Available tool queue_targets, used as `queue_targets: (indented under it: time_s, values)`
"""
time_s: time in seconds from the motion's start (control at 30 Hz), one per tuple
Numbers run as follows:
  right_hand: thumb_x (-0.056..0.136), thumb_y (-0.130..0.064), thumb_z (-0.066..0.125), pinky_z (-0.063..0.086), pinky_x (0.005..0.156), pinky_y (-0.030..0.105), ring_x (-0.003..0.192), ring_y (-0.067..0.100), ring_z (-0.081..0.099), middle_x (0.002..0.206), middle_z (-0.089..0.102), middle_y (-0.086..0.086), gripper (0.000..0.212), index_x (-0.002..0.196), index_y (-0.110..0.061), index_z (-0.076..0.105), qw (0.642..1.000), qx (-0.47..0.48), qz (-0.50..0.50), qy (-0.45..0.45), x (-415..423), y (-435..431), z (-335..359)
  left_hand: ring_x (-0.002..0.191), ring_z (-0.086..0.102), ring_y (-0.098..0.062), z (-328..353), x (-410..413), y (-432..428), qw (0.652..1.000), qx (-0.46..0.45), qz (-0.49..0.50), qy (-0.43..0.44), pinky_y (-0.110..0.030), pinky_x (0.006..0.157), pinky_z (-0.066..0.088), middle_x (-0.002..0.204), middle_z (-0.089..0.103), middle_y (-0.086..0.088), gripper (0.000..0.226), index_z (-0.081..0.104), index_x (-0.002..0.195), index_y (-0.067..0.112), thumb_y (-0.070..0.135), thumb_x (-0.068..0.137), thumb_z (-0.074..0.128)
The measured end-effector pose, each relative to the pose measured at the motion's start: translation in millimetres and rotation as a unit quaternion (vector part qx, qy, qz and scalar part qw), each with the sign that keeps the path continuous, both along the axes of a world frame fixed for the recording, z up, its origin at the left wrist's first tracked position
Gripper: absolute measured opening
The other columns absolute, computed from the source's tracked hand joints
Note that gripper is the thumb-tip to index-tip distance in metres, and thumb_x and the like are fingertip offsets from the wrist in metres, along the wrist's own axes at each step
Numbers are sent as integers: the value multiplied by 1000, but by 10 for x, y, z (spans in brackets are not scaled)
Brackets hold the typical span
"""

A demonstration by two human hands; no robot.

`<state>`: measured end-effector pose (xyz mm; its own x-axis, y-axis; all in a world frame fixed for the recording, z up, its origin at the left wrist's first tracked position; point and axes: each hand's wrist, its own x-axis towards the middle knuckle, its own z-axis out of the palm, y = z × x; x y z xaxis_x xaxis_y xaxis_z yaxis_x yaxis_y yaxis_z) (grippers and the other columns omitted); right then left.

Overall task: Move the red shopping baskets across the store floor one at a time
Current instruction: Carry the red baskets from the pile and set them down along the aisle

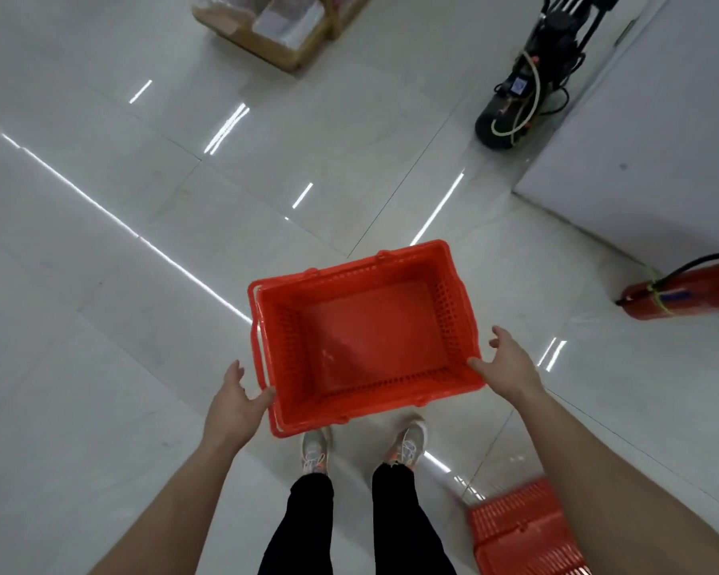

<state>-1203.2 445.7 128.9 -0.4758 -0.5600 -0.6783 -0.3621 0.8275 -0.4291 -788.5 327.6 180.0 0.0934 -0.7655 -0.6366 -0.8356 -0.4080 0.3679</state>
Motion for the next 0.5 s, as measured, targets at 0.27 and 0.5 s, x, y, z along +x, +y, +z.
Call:
queue_targets:
  time_s: [0.27, 0.5]
  values:
    - [82, -36, 75, 46, 102, 39, 127, 28, 54, 143, 52, 13, 76, 147, -12, 44, 998, 9, -35, 57, -137, 210, 1219, 122, 57, -25, 763, -881, -302, 979, -24, -198, 43, -39, 101, 45, 141, 56, -6, 65, 47, 143, 15, 43, 88, 68]
    - [84, -37, 70, 46, 99, 36, 128, 26, 52, 143, 49, 8, 73, 148, -16, 42, 978, 18, -166, 126, 317, 1120, 2231, 125, 55, -22, 1397, -1636, -167, 897, -63, -424, 107, -33, 105, 40, 138, 59, -5, 65, 52, 140, 13, 45, 86, 68]
